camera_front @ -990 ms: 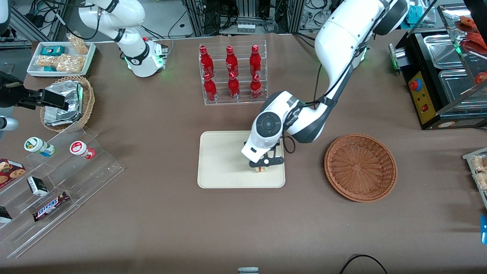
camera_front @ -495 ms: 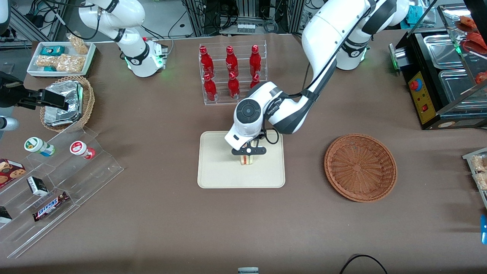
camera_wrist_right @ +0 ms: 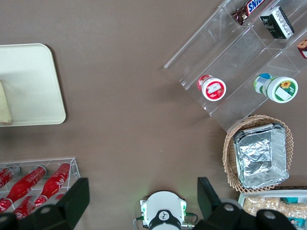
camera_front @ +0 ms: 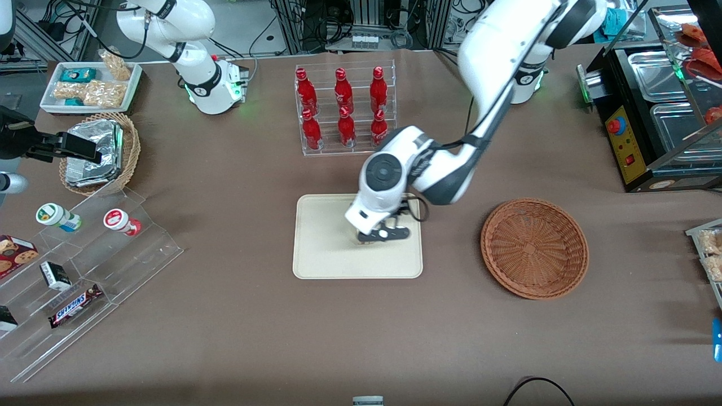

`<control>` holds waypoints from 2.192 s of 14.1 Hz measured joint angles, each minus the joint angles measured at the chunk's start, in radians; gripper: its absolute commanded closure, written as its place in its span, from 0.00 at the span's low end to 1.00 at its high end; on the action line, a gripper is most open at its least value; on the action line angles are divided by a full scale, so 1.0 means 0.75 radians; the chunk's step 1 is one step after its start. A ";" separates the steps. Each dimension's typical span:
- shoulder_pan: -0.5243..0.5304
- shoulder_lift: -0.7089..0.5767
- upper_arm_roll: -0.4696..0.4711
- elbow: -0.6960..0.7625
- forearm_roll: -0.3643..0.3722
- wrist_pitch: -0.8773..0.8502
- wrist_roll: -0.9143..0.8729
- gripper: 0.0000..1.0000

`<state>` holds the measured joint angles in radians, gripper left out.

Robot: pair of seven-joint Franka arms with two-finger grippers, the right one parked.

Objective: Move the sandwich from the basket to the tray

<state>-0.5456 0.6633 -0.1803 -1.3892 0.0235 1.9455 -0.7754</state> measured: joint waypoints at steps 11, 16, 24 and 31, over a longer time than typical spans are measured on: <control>0.701 -0.554 0.014 0.009 -0.036 -0.867 0.630 0.00; 0.753 -0.685 0.024 0.002 -0.016 -0.974 0.676 0.00; 0.803 -0.886 0.023 -0.166 -0.023 -0.934 0.676 0.00; 0.806 -0.940 0.021 -0.201 -0.047 -0.893 0.676 0.00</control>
<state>0.0589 -0.0416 -0.1644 -1.5398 -0.0115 1.2761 -0.2681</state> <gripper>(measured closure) 0.000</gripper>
